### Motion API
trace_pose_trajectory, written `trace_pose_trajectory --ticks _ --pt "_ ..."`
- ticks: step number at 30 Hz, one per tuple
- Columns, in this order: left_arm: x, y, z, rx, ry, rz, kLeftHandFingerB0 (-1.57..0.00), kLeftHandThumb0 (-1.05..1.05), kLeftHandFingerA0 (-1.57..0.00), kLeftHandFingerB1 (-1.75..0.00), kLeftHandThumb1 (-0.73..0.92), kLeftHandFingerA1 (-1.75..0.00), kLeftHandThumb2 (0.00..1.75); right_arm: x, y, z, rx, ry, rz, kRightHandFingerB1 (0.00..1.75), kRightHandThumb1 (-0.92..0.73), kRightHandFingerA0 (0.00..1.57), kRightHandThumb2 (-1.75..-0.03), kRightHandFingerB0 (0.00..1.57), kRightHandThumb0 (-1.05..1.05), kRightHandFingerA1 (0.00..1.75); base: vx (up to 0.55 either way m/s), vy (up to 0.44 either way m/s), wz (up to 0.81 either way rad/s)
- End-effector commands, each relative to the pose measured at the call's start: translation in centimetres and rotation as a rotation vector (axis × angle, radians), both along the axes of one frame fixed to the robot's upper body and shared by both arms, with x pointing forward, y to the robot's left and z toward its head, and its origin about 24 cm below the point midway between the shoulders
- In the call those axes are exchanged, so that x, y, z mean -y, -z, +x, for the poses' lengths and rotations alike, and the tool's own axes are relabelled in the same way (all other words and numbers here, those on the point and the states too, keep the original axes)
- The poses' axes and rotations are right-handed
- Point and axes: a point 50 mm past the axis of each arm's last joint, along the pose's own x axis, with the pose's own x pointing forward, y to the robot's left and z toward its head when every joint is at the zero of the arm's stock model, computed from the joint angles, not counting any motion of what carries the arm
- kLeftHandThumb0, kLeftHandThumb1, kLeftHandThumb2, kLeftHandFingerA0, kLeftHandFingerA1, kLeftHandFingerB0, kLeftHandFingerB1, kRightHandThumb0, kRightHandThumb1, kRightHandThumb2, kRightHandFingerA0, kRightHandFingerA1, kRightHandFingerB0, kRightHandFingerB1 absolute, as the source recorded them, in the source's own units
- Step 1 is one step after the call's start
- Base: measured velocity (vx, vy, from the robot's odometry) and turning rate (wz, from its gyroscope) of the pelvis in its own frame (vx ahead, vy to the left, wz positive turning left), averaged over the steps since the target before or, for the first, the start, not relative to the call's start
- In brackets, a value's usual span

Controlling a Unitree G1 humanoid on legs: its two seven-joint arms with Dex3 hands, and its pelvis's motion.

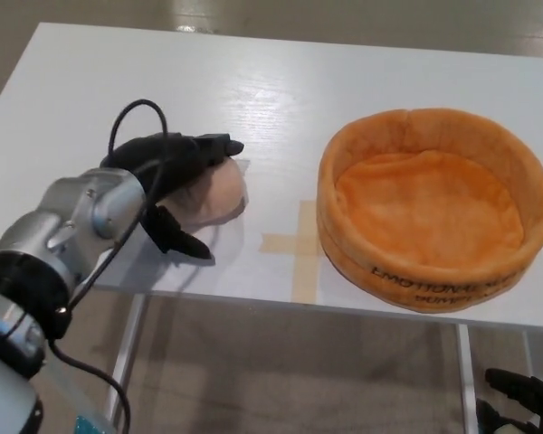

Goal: Use the left hand to pick up the pink round toy on the left and place it inside the orange plate on the desk.

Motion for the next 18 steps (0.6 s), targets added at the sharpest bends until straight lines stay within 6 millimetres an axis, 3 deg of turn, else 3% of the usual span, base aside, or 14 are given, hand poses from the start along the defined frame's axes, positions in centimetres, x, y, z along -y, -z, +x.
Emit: trace_pose_trajectory --ticks 1,4,5,7,8,9,10,11,16,17,18 --pt "0.5 2.1 -0.3 0.090 -0.005 0.096 -0.78 -0.29 -0.83 -0.45 0.83 -0.82 0.64 -0.2 0.6 -0.7 -0.032 0.005 0.019 0.59 -0.56 0.68 -0.61 0.71 -0.14 0.83 0.00 0.000 0.00" --pt "0.5 2.2 -0.3 0.131 -0.006 0.098 -0.73 -0.32 -0.82 -0.45 0.85 -0.89 0.66 -0.2 0.6 -0.6 -0.032 0.017 0.038 0.58 -0.56 0.69 -0.61 0.72 -0.16 0.85 0.00 0.000 0.00" --pt "0.6 2.1 -0.4 0.172 -0.012 0.056 -0.77 -0.33 -0.73 -0.67 0.80 -1.49 0.68 -0.2 0.6 -0.6 -0.027 0.014 0.034 0.60 -0.55 0.67 -0.61 0.73 -0.14 0.83 0.00 0.000 0.00" --pt "0.6 2.1 -0.5 0.189 -0.014 0.037 -0.77 -0.33 -0.73 -0.67 0.80 -1.49 0.68 -0.2 0.5 -0.6 -0.025 0.011 0.029 0.60 -0.55 0.67 -0.61 0.73 -0.14 0.83 0.00 0.000 0.00" --pt "0.7 2.0 -0.4 0.202 -0.012 0.036 -0.75 -0.34 -0.73 -0.65 0.84 -1.38 0.65 -0.2 0.6 -0.6 -0.033 0.001 0.029 0.58 -0.58 0.65 -0.61 0.71 -0.18 0.84 0.00 0.000 0.00" --pt "0.7 1.9 -0.4 0.214 -0.010 0.023 -0.67 -0.34 -0.66 -1.05 0.83 -1.59 0.65 -0.2 0.6 -0.6 -0.035 -0.003 0.026 0.57 -0.59 0.67 -0.60 0.71 -0.17 0.80 0.00 0.000 0.00" --pt "0.7 1.9 -0.4 0.220 -0.010 0.013 -0.67 -0.34 -0.66 -1.05 0.83 -1.59 0.65 -0.2 0.6 -0.6 -0.034 -0.003 0.025 0.57 -0.59 0.67 -0.60 0.71 -0.17 0.80 0.00 0.000 0.00" --pt "0.7 1.7 -0.4 0.235 -0.004 0.001 -0.74 -0.33 -0.66 -0.74 0.82 -1.63 0.65 -0.2 0.6 -0.6 -0.031 -0.006 0.023 0.57 -0.59 0.66 -0.60 0.70 -0.17 0.79 0.00 0.000 0.00" --pt "0.7 1.4 -0.4 0.255 0.005 -0.009 -0.71 -0.32 -0.62 -0.84 0.82 -1.61 0.64 -0.2 0.6 -0.7 -0.030 -0.003 0.034 0.57 -0.59 0.68 -0.60 0.71 -0.18 0.81 0.00 0.000 0.00" --pt "0.6 1.1 -0.3 0.270 0.010 -0.017 -0.52 -0.33 -0.59 -1.37 0.82 -1.60 0.65 -0.2 0.6 -0.7 -0.027 0.003 0.042 0.58 -0.58 0.68 -0.60 0.72 -0.17 0.81 0.00 0.000 0.00" --pt "0.7 0.4 -0.1 0.293 0.014 -0.035 -0.68 -0.31 -0.61 -1.17 0.75 -1.57 0.63 -0.2 0.6 -0.7 -0.030 0.001 0.040 0.57 -0.57 0.74 -0.60 0.72 -0.20 0.92 0.00 0.000 0.00"
